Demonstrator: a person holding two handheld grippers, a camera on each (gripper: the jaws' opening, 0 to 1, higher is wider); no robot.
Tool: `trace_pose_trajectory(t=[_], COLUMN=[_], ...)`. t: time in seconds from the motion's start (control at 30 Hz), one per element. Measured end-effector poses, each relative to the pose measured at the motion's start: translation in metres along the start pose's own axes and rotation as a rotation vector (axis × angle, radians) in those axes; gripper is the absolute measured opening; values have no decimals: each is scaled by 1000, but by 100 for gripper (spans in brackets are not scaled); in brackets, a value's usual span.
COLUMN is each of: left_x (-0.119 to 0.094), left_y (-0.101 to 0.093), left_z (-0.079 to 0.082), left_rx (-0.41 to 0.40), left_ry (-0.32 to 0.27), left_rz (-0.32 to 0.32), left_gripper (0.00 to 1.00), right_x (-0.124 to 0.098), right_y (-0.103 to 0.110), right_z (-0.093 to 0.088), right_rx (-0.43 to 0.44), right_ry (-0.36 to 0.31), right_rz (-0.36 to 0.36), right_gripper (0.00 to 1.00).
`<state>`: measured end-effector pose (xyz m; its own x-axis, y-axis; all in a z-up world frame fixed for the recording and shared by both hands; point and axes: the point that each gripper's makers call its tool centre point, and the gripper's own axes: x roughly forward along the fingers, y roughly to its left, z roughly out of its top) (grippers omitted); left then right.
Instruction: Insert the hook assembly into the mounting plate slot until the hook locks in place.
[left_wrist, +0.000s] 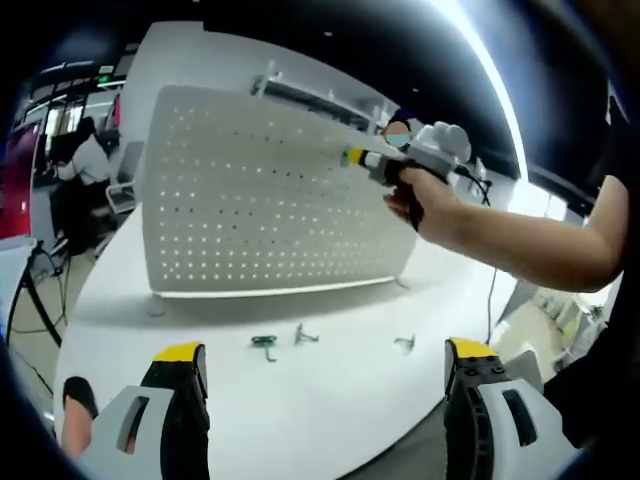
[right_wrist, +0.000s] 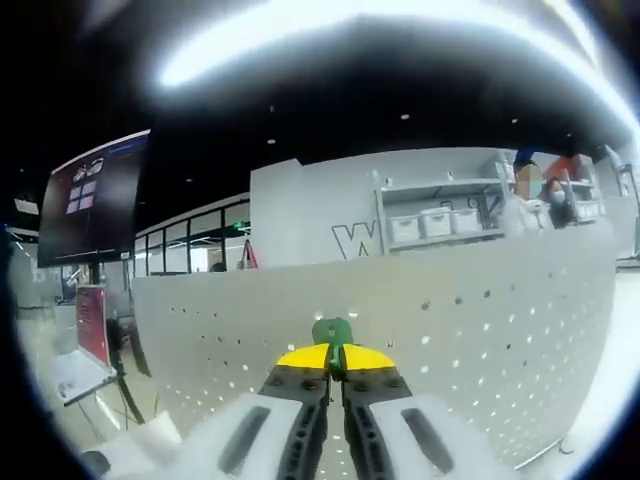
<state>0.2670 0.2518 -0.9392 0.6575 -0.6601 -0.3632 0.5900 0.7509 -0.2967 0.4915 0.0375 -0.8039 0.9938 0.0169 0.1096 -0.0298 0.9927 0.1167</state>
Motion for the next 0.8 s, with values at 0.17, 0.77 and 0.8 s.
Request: trace_pose_trajectory(t=[0.17, 0.77, 0.8], left_x=[0, 3, 4], left_y=[-2, -1, -1], left_z=[1, -6, -7], left_rx=[-1, 8, 6], left_ry=[-4, 24, 28], left_rz=[-5, -3, -3], left_gripper=[100, 100, 100], right_x=[4, 6, 7], right_y=[-6, -11, -8], right_z=[5, 3, 3], right_rx=[-18, 22, 13], right_ry=[-11, -32, -33], right_rz=[-30, -65, -64], right_gripper=[0, 0, 0])
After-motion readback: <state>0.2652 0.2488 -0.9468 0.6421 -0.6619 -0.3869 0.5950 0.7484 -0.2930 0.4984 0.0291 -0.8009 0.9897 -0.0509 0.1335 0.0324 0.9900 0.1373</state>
